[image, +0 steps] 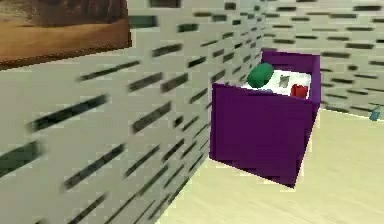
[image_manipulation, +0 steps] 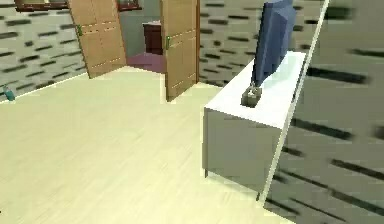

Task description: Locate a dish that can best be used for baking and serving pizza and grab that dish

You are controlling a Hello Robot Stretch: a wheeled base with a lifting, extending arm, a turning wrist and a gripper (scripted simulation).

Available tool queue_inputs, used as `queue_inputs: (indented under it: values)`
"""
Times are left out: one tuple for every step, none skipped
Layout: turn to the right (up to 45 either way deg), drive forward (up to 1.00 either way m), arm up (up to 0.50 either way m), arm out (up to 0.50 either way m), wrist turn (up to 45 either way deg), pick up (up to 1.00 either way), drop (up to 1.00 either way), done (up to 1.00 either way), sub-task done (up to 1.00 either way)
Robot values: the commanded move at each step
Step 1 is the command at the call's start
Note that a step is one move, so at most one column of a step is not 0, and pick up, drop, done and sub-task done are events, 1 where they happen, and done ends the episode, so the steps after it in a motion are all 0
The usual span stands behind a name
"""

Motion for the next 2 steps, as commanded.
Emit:
queue_inputs:
  values:
    - [45.0, 0.00, 0.00, 0.00, 0.0, 0.00, 0.00, 0.00, 0.00]
    - [21.0, 0.00, 0.00, 0.00, 0.0, 0.00, 0.00, 0.00, 0.00]
